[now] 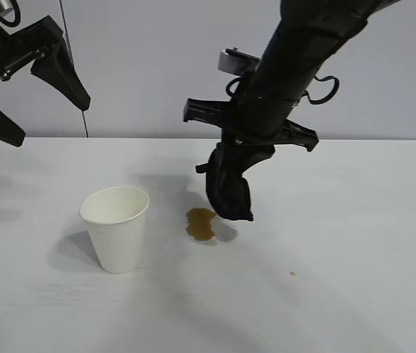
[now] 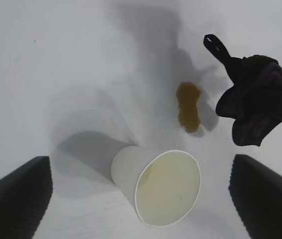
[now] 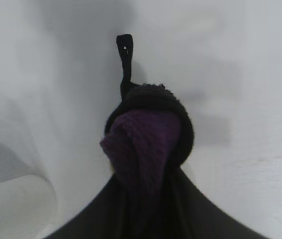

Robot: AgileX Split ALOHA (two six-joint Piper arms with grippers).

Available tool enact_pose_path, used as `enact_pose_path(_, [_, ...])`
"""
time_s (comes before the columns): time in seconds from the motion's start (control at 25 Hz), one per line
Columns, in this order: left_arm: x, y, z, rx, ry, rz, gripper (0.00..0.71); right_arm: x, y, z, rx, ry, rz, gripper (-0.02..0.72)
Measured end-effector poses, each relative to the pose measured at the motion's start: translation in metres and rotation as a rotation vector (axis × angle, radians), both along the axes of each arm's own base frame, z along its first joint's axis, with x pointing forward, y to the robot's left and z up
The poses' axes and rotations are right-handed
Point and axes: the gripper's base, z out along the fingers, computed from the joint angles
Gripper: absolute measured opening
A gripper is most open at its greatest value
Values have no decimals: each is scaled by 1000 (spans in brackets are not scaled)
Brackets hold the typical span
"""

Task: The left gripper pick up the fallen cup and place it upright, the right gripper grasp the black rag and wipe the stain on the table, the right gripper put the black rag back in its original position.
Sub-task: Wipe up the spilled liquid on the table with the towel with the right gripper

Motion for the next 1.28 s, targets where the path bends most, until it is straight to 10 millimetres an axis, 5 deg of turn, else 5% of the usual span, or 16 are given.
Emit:
enact_pose_path(0.2, [0, 0, 0, 0, 0, 0, 693, -8, 25, -30, -16, 36, 50, 113])
enact_pose_path(0.48, [0, 0, 0, 0, 1, -1, 693, -2, 25, -64, -45, 79, 26, 113])
enact_pose_path(0.96, [0, 0, 0, 0, 2, -1, 693, 36, -53, -62, -179, 21, -147, 113])
enact_pose_path(1.12, [0, 0, 0, 0, 2, -1, 693, 31, -41, -62, -152, 36, -138, 113])
enact_pose_path(1.28, [0, 0, 0, 0, 2, -1, 693, 9, 6, -63, -95, 64, -55, 113])
